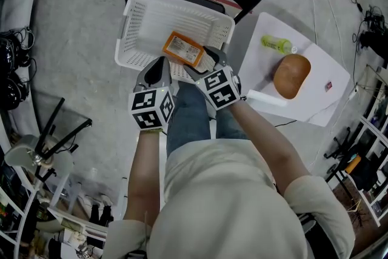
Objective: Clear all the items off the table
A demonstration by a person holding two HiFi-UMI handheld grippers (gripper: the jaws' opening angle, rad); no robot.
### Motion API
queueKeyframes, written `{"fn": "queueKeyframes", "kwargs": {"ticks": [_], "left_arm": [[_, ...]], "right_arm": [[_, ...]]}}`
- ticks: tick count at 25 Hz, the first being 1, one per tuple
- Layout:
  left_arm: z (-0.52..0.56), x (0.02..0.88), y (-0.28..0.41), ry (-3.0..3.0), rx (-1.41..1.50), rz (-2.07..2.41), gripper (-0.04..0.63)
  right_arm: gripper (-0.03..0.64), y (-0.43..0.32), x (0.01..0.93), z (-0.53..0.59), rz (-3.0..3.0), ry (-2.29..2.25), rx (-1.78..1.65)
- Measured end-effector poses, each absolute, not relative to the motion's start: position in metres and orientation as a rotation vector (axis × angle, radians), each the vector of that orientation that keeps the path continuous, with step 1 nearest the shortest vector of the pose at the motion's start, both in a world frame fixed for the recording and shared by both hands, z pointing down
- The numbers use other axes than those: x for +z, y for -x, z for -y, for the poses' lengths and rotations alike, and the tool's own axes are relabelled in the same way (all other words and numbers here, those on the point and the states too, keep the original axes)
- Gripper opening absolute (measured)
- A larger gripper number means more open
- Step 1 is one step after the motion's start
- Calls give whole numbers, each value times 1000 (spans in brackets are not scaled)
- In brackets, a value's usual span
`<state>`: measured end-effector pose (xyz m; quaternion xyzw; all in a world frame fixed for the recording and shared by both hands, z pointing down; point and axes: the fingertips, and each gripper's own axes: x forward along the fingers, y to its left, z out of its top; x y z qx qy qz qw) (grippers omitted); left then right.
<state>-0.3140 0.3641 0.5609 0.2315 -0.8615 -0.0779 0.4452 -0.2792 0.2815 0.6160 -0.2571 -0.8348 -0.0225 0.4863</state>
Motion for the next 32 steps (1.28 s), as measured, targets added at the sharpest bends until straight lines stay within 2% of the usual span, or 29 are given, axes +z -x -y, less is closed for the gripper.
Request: {"fn": "queueKeyframes", "kwargs": {"ticks": [6,9,10,14,32], "left_arm": [[-362,558,312,-581,-192,2141,9],[-362,555,310,-587,-181,2144,9],[-362,554,310,-589,-180,2144,9],[-361,551,309,-594,-181,2149,9],[-353,521,295,-680,-141,2163,9]], "right_arm": [[300,277,614,-280,2042,625,-59],[239,277,611,-282,2059,633,-71],[212,276,609,-281,2061,632,-76],[6,275,605,-278,2064,603,-85],[0,266,557,-279,2153,560,-68]]}}
